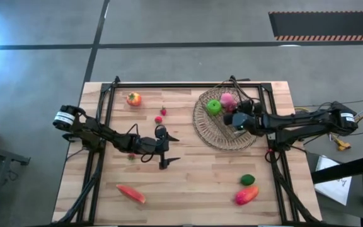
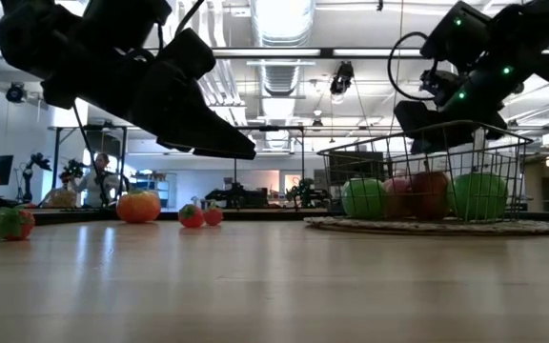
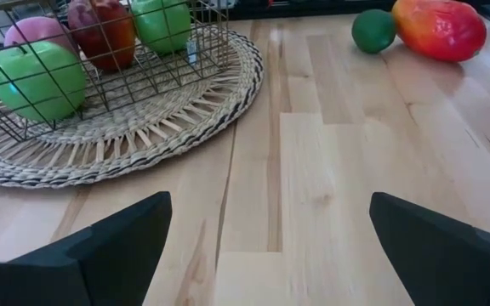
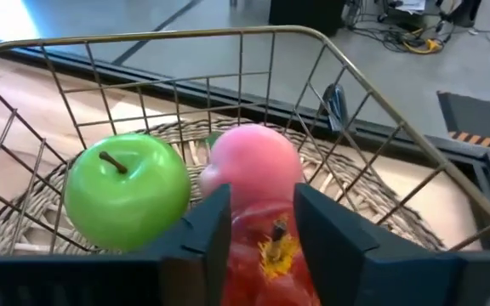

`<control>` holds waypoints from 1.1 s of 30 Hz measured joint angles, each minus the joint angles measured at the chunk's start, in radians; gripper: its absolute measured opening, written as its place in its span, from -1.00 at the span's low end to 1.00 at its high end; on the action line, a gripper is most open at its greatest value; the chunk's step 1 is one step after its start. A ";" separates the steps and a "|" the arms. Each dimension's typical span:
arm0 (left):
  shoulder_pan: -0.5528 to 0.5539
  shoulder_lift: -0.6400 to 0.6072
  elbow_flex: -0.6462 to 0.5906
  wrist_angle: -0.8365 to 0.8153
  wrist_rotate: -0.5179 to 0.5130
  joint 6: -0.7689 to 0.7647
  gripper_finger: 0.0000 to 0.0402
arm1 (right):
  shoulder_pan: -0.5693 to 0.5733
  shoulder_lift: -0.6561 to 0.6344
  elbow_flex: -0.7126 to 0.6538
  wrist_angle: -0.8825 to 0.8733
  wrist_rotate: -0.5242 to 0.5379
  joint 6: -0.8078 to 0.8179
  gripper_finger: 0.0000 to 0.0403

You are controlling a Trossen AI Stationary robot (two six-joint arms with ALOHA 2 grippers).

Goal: Build produce basket
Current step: Put the mango into the gold wire basket

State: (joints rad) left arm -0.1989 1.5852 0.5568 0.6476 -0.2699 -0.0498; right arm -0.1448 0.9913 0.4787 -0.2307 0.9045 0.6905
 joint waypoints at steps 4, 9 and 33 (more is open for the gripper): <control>-0.006 0.000 0.000 -0.001 0.000 0.000 0.91 | 0.000 0.000 0.054 -0.080 -0.021 -0.021 -0.22; -0.013 0.000 0.000 -0.001 0.000 0.001 0.91 | 0.021 0.000 0.143 -0.186 -0.022 -0.019 -0.17; -0.026 0.000 -0.001 -0.007 -0.005 0.001 0.91 | 0.802 0.239 0.363 -0.029 0.139 -0.054 -0.59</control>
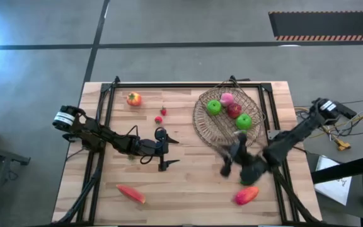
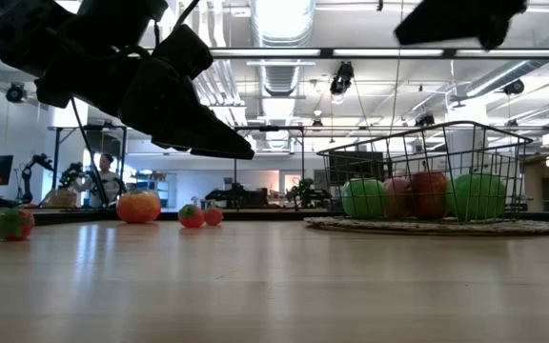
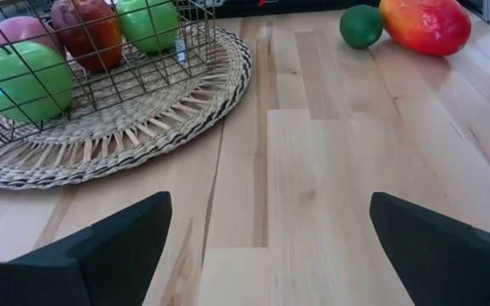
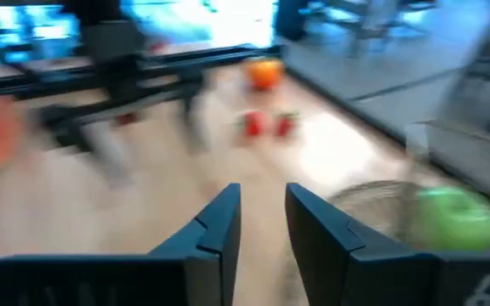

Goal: Build produce basket
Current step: Put the mango into the gold wire basket

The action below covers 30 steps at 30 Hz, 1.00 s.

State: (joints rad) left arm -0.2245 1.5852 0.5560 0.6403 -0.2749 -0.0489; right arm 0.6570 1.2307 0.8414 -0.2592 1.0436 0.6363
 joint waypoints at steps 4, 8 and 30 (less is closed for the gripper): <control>0.000 0.000 0.000 0.000 0.000 0.000 0.91 | 0.123 0.144 0.154 -0.042 -0.104 0.070 -0.70; 0.000 0.000 0.000 0.005 0.000 0.000 0.91 | 0.206 0.288 0.337 -0.234 -0.267 0.280 -0.79; 0.000 0.000 0.000 0.006 -0.068 -0.050 0.91 | 0.462 0.570 0.787 -1.140 -0.985 1.604 -0.26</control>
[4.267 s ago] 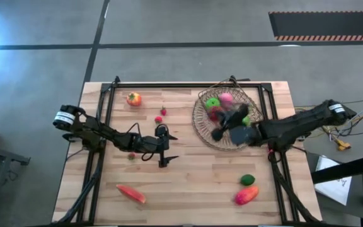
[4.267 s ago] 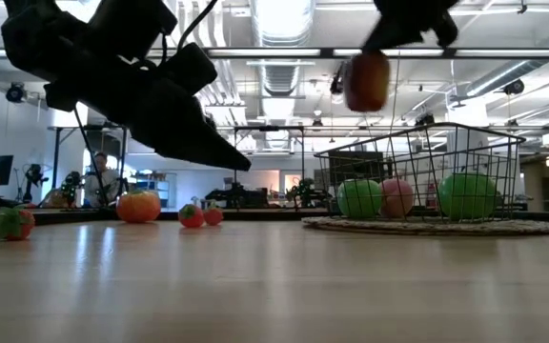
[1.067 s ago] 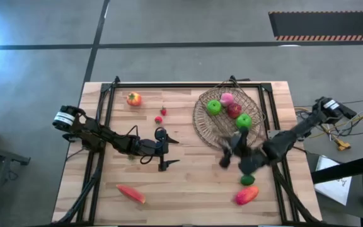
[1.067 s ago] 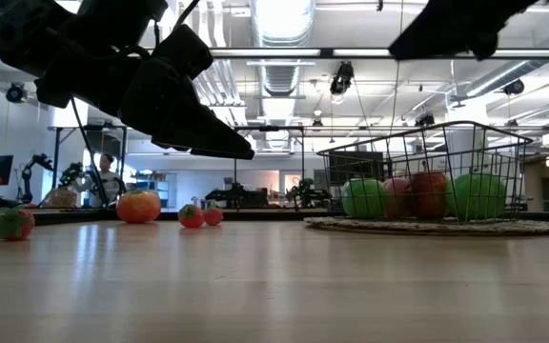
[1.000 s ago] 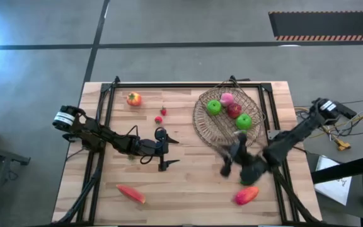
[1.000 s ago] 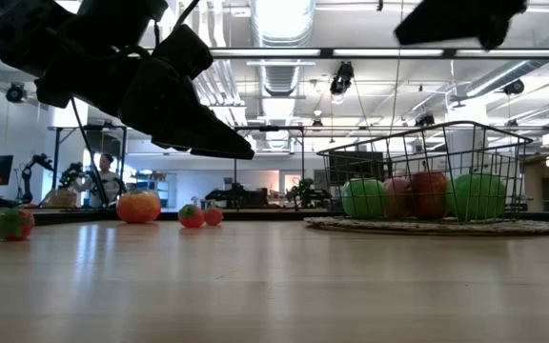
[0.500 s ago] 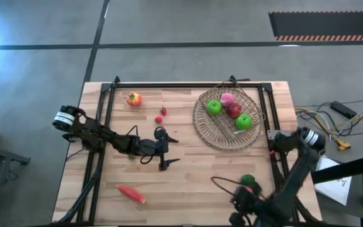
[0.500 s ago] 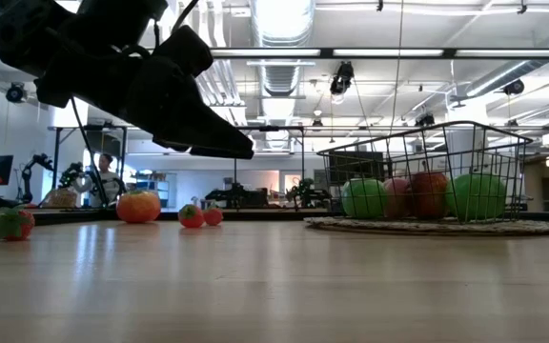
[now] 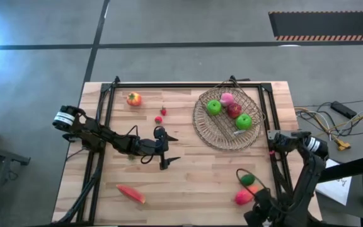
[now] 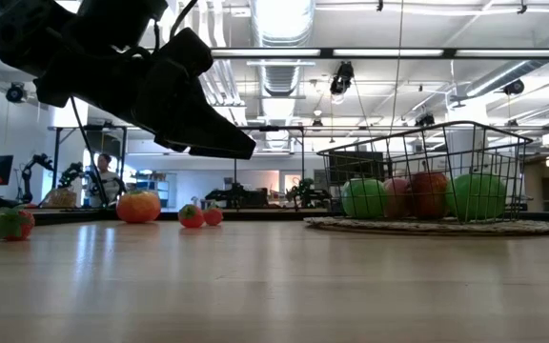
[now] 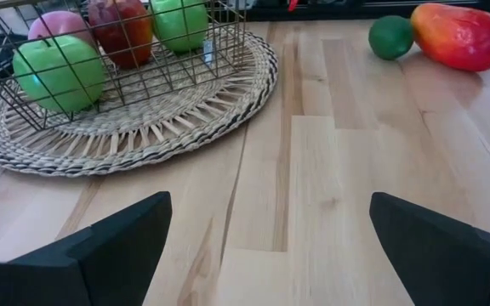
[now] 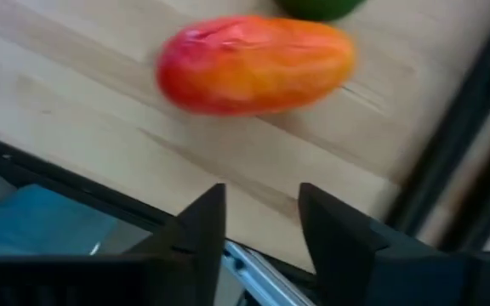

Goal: Build produce basket
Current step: Put the mango into the gold wire basket

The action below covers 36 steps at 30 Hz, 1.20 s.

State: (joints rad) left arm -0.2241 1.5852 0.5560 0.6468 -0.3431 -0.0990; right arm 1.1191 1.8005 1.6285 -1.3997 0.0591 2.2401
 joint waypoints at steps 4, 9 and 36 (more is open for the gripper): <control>0.000 0.000 0.000 -0.001 0.000 0.000 0.91 | -0.009 -0.061 -0.045 -0.006 -0.031 -0.106 -0.08; 0.000 0.000 0.000 -0.003 0.001 0.001 0.91 | -0.053 -0.077 -0.091 -0.016 -0.067 -0.511 -0.04; 0.000 0.000 -0.001 -0.004 0.001 -0.026 0.91 | -0.212 -0.077 -0.314 0.093 -0.222 -1.318 -0.02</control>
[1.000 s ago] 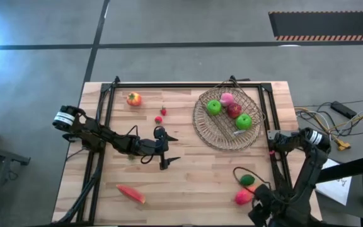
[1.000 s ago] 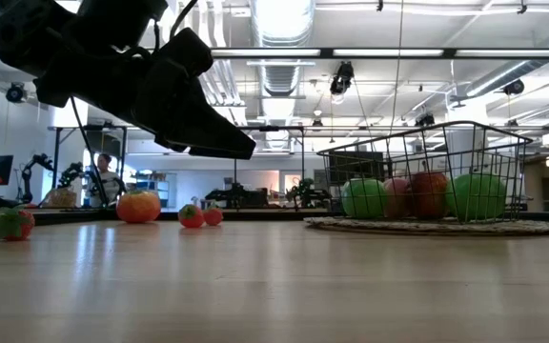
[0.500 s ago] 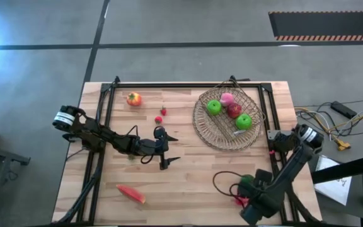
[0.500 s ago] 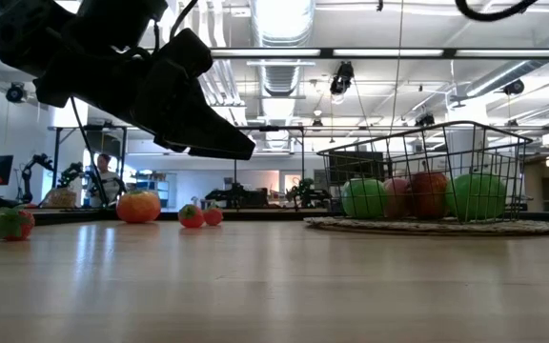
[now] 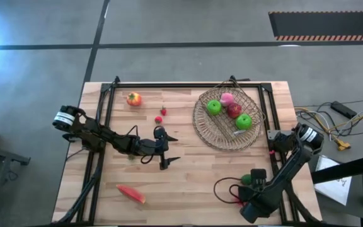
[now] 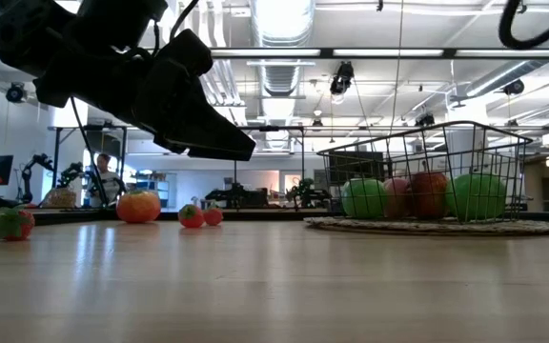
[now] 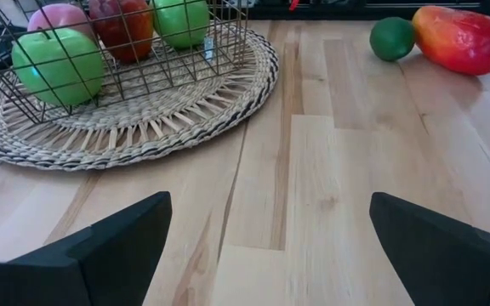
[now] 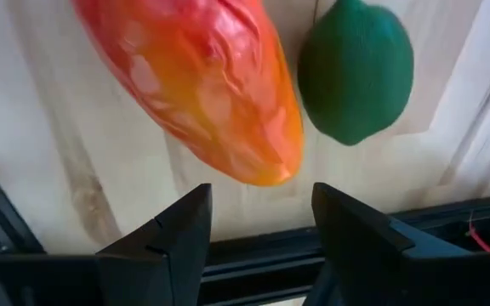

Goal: Build produce basket
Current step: Put the mango into the gold wire basket

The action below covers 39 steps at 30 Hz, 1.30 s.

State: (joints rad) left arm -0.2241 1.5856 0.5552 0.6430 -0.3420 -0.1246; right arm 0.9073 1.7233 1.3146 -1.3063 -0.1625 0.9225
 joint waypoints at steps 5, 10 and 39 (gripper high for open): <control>0.000 0.000 0.000 -0.001 0.000 0.000 0.91 | -0.001 0.000 -0.031 0.051 -0.029 0.012 -0.02; 0.000 0.000 0.000 -0.001 0.000 0.000 0.91 | -0.003 0.000 -0.034 0.057 -0.029 0.020 -0.02; 0.000 0.000 0.000 -0.001 0.000 0.000 0.91 | -0.018 0.000 -0.027 0.392 0.286 0.211 -0.02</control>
State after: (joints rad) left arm -0.2241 1.5856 0.5549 0.6422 -0.3416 -0.1242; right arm 0.8894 1.7237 1.2877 -0.9147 0.1238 1.1337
